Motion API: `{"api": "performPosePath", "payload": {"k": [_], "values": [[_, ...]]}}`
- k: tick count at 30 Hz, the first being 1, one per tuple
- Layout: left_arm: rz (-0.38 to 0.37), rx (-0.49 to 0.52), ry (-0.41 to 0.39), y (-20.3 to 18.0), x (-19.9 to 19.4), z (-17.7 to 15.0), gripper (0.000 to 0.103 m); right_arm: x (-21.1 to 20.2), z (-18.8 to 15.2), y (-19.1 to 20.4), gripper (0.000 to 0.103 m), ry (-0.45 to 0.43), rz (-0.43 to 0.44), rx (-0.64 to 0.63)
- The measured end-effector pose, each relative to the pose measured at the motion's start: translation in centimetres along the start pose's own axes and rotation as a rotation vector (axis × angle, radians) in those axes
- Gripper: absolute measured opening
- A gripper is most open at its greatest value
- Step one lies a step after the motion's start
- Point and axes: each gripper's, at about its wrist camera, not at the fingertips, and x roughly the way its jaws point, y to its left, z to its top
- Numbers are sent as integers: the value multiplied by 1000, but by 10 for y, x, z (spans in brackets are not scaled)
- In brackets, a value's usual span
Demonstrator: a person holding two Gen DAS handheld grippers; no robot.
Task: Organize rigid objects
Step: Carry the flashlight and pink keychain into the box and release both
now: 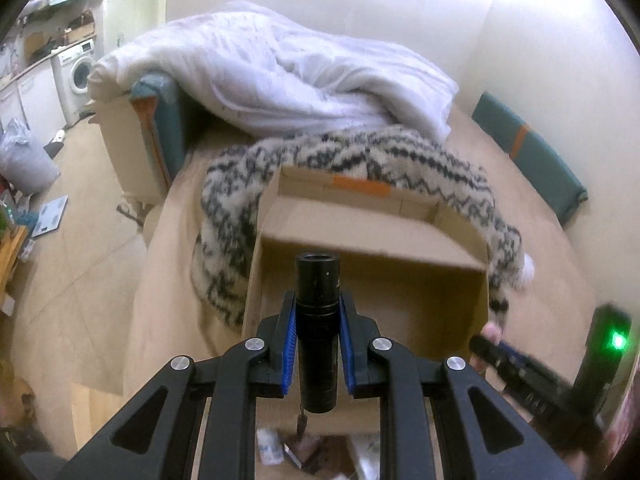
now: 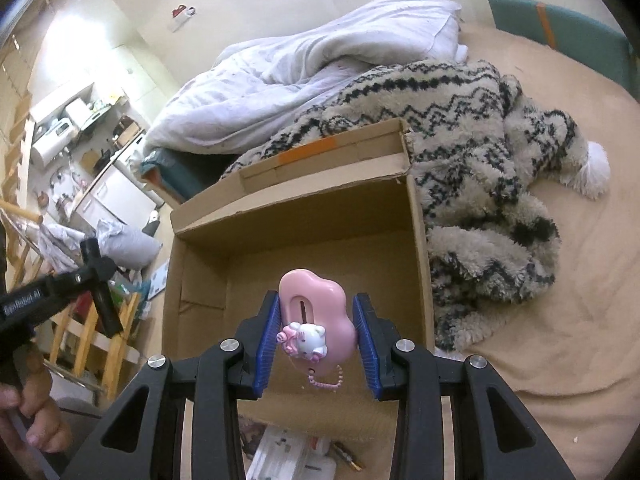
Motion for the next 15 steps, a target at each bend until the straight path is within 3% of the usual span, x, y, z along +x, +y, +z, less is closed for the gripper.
{"api": "performPosePath", "payload": {"k": [11, 15], "values": [[-6, 4, -132, -19, -11, 74, 17, 8, 12, 3, 39, -24, 25, -12], [24, 31, -85, -22, 11, 76, 17, 13, 16, 1, 39, -22, 23, -2]]}}
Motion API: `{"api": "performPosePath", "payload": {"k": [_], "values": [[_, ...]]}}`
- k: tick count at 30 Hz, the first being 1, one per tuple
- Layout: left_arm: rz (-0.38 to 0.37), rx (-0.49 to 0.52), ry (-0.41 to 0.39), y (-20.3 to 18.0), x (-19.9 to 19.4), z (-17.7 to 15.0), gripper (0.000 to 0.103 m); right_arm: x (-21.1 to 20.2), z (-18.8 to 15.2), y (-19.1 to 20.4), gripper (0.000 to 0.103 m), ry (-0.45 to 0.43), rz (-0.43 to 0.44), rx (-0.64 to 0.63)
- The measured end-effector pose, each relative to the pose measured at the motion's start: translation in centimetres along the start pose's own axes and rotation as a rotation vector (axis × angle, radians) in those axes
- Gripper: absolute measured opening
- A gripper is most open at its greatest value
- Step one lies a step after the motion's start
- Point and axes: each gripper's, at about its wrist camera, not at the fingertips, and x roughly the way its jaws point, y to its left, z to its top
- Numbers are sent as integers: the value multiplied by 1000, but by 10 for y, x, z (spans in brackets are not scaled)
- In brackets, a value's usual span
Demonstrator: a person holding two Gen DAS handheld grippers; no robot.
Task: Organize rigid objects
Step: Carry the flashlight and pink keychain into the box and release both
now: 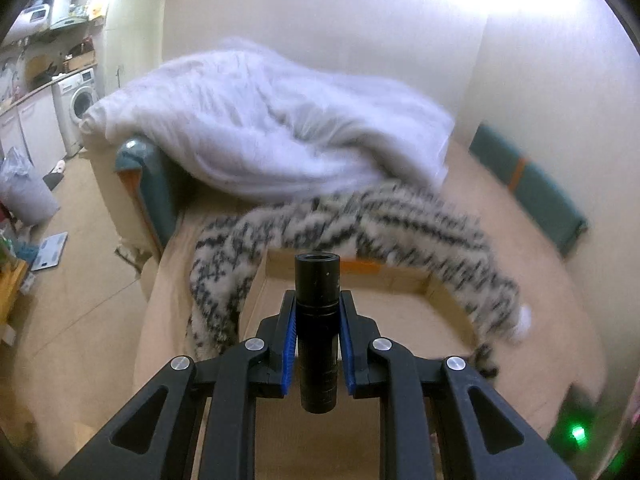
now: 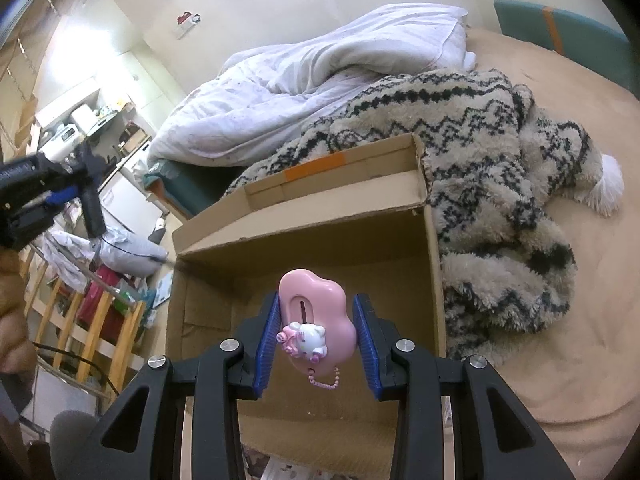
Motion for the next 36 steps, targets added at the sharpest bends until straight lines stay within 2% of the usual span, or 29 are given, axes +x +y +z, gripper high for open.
{"api": "performPosePath", "payload": {"k": [3, 6, 10, 12, 20, 28, 31, 32, 33, 34, 36], "values": [[9, 29, 133, -2, 36, -20, 17, 10, 0, -1, 39, 37, -12, 1], [35, 77, 267, -7, 70, -51, 17, 26, -5, -2, 39, 115, -9, 9], [63, 131, 392, -12, 100, -87, 17, 46, -17, -1, 39, 218, -41, -8], [84, 158, 431, -13, 112, -102, 17, 53, -21, -2, 39, 255, -61, -13], [137, 210, 497, -12, 138, -133, 17, 61, -29, -5, 39, 292, -81, -4], [150, 193, 487, -11, 143, -141, 17, 53, -22, -6, 39, 248, -65, 20], [164, 213, 460, -15, 138, -141, 19, 47, -20, -7, 45, 228, -45, 35], [165, 224, 453, -18, 135, -140, 21, 45, -19, -7, 51, 222, -32, 42], [166, 231, 446, -20, 132, -140, 29, 43, -18, -6, 64, 213, -32, 46], [167, 235, 440, -22, 130, -140, 44, 42, -17, -6, 69, 204, -39, 46], [171, 241, 420, -24, 125, -136, 61, 39, -15, -5, 69, 193, -34, 42]]}}
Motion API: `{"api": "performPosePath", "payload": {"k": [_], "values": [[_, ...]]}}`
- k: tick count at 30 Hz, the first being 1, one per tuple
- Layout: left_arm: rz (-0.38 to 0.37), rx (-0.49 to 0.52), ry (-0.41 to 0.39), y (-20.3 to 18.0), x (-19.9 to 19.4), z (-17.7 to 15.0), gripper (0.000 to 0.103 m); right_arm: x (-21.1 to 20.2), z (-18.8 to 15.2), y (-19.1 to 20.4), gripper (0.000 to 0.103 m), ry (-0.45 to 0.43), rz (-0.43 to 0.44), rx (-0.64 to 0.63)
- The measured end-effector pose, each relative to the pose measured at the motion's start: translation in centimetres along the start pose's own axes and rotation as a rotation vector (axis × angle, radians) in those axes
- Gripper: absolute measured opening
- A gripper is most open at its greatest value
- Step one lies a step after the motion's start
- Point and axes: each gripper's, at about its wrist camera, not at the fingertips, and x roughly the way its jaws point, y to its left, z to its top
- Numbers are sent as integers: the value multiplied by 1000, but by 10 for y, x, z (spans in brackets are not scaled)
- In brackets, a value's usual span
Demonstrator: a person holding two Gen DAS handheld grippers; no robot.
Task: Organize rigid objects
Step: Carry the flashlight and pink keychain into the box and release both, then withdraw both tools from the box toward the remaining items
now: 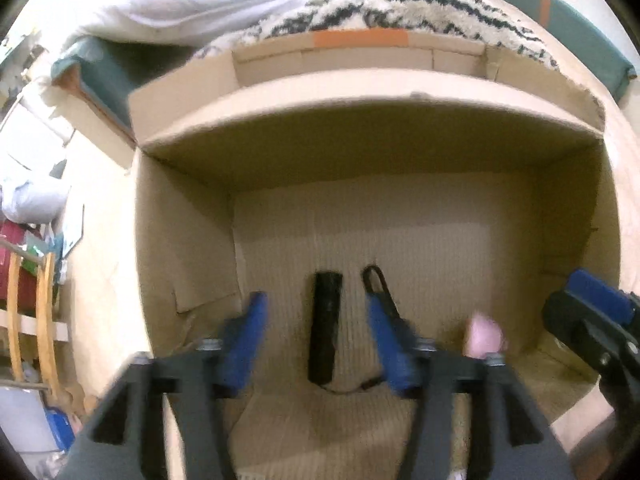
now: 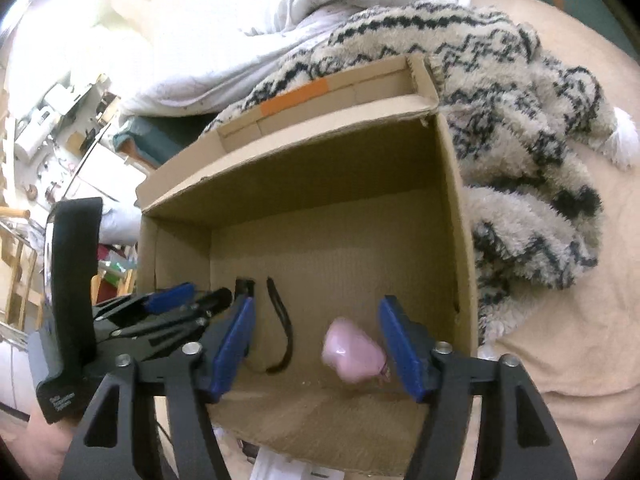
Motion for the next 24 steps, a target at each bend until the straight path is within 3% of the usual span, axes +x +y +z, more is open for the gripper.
{"api": "performPosePath", "payload": {"k": [2, 9, 24], "values": [[21, -9, -22, 4, -10, -1, 62, -3, 1, 1, 71, -9, 12, -1], [42, -17, -28, 11, -21, 0, 62, -10, 3, 1, 94, -45, 26, 4], [12, -59, -54, 30, -44, -14, 62, -22, -5, 0, 96, -55, 17, 23]]}}
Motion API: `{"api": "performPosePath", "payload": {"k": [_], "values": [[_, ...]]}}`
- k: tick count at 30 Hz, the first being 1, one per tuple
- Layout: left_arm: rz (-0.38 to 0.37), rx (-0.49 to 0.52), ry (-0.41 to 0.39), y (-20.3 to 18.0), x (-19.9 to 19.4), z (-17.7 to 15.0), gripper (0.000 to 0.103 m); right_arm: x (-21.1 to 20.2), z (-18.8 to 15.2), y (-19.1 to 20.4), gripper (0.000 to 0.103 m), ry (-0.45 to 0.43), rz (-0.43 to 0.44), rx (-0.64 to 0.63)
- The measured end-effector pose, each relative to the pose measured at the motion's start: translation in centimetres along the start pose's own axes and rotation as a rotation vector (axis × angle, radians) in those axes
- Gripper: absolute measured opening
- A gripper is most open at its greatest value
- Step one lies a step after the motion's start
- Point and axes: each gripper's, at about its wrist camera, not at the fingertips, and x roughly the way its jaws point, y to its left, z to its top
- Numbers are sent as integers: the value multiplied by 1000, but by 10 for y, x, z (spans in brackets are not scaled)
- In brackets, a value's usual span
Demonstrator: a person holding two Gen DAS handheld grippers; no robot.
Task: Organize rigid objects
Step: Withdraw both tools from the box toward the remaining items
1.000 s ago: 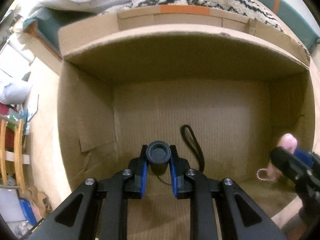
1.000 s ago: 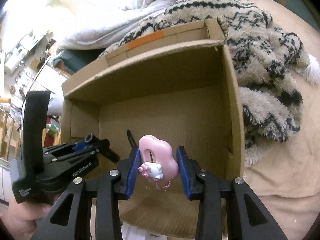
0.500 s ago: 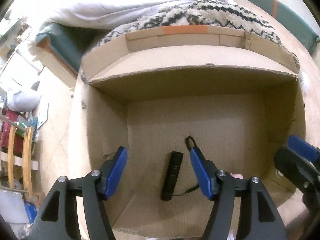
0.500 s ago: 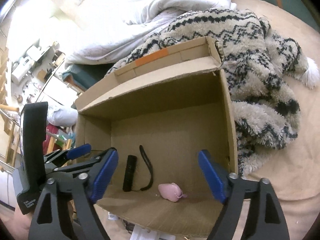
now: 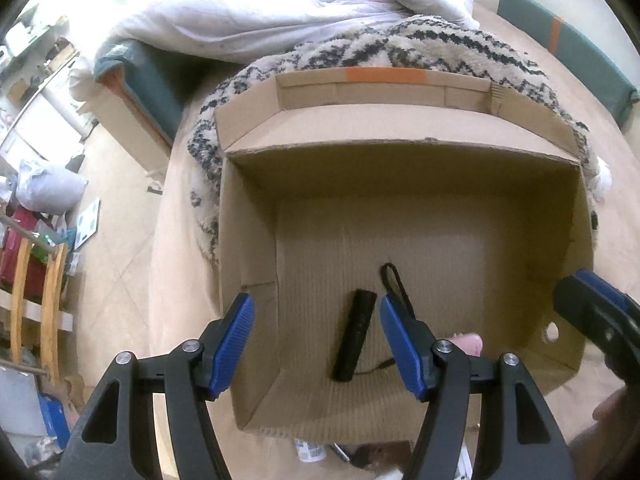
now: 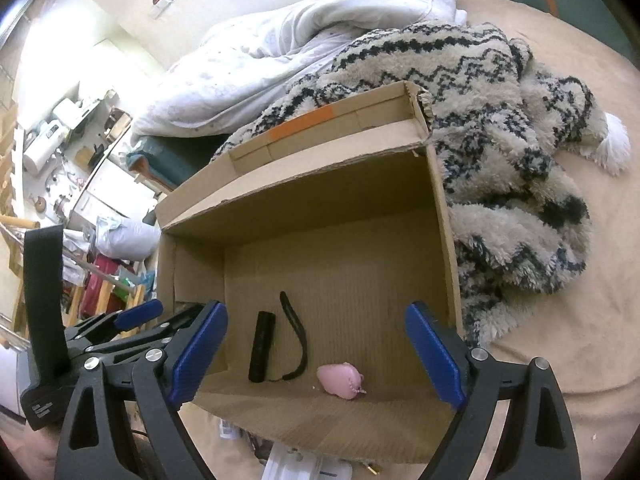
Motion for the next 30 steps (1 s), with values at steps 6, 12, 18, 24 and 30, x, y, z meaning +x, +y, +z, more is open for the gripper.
{"api": "performPosePath", "payload": {"k": [6, 12, 18, 24, 30], "values": [[-39, -13, -7, 12, -14, -18, 62, -5, -12, 5, 96, 13, -12, -21], [-64, -44, -29, 30, -27, -40, 62, -17, -25, 12, 96, 11, -14, -57], [-106, -101, -44, 48, -37, -70, 62, -22, -46, 15, 96, 34, 10, -41], [-71, -92, -78, 62, -37, -94, 62, -29, -70, 16, 96, 66, 15, -39], [-43, -177, -31, 86, -13, -109, 62, -21, -87, 5, 96, 122, 21, 40]]}}
